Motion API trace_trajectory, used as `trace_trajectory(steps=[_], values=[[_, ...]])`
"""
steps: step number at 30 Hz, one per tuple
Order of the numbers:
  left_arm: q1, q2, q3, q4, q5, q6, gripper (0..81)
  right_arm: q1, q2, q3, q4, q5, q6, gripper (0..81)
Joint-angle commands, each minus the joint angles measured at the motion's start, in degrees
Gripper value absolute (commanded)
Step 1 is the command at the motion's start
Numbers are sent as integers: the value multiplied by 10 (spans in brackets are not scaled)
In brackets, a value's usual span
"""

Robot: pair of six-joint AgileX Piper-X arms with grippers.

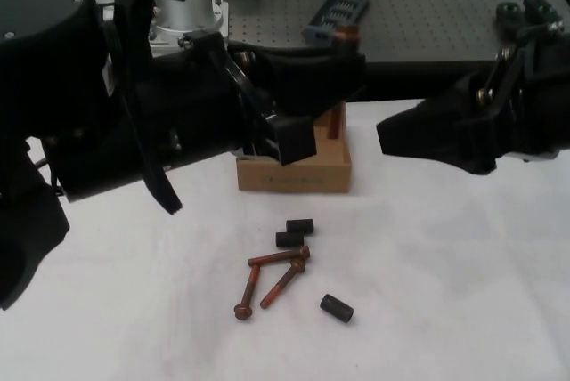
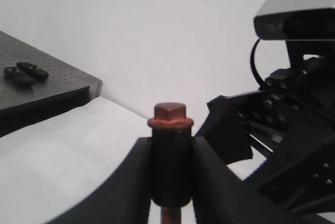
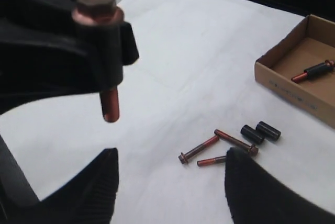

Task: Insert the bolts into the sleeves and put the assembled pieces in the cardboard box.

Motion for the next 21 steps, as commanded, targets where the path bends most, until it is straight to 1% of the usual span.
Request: trace_trajectory(steps=[1,4,8,12,17,21], values=[[-1,-6,-8,21,-57,53,6,-3,-2,-2,30,-1,-12,445],[9,3,-16,88,-62,100,6,-3,-10,-2,68,16,-42,443],[32,40,-46,152,-62,133,6,-3,-23,-2,128,84,-103,442],[55,101,-93,169,-62,135,6,-3,-28,-2,187,157,-156,435],[82,198,-185,174,-62,135,6,-3,-28,-2,239,218,-198,428],[97,287,-297,247,-62,147,6,-6,-28,-2,249,229,-202,428]])
